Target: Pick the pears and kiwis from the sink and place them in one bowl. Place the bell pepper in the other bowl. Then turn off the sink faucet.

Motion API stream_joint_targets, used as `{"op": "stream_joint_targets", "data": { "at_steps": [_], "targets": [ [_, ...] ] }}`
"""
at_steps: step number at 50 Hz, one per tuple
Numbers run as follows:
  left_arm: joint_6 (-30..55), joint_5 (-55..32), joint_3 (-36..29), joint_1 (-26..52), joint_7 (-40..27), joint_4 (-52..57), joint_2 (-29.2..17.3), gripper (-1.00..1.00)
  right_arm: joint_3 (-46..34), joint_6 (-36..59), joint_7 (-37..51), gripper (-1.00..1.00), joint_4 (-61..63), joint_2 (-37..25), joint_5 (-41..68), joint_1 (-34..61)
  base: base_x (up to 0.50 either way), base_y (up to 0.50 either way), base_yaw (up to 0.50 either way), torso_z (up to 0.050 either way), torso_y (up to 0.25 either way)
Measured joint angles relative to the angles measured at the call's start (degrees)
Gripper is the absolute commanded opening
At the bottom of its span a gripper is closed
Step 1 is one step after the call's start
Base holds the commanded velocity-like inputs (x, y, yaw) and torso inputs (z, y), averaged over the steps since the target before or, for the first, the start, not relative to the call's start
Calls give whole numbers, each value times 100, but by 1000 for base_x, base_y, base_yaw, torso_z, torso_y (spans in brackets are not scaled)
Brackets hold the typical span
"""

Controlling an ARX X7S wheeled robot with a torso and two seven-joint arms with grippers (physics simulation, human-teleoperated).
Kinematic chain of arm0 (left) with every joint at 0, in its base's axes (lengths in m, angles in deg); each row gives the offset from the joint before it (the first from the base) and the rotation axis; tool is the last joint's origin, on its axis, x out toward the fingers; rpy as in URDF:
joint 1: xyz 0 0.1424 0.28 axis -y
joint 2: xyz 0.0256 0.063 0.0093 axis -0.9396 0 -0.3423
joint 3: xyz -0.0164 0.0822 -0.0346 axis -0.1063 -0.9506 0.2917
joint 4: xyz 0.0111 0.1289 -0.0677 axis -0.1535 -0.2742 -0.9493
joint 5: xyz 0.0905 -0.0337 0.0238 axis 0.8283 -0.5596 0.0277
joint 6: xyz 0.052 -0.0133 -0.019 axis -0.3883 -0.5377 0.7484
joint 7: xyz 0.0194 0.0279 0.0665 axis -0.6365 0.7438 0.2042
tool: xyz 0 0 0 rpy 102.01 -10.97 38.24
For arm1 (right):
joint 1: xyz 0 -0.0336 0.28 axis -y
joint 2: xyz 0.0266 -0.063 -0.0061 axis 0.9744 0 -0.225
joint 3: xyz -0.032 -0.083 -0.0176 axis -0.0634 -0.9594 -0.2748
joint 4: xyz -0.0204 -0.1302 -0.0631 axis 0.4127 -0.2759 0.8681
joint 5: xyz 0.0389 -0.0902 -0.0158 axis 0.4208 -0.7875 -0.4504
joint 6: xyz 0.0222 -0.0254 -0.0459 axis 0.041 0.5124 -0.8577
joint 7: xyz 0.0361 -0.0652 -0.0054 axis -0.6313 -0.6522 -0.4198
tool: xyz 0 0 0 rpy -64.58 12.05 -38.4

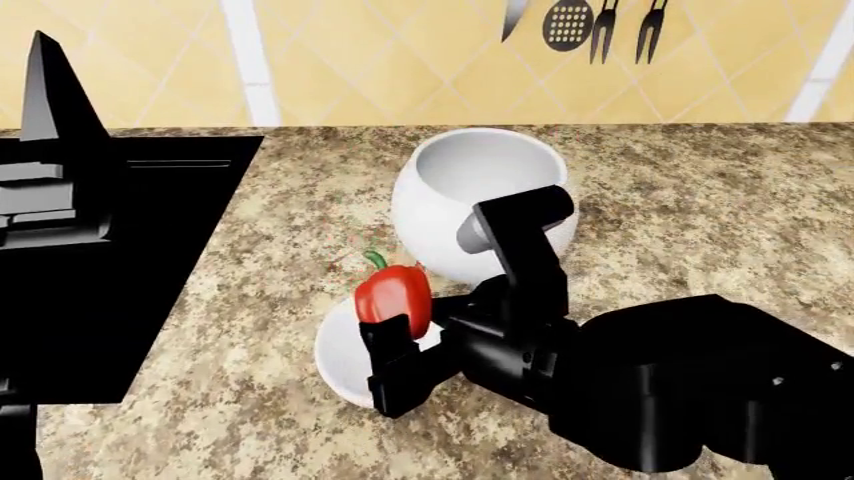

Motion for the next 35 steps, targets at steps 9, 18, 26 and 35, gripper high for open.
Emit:
{"op": "stream_joint_targets", "data": {
  "at_steps": [9,18,26,35],
  "targets": [
    [-24,-35,-2,-10,-25,-7,-31,100,-130,92,-173,-100,-240,65,-148,-25,0,0,0,0,0],
    [-53,-69,4,-20,-50,-14,-63,100,-239,160,-303,-100,-382,98,-251,-76,0,0,0,0,0],
    [-74,-101,6,-21,-73,-25,-90,100,-324,210,-377,-100,-475,136,-298,-96,0,0,0,0,0],
    [-98,-135,9,-27,-100,-33,-118,100,-340,259,-427,100,-459,149,-383,-43,0,0,0,0,0]
  ]
}}
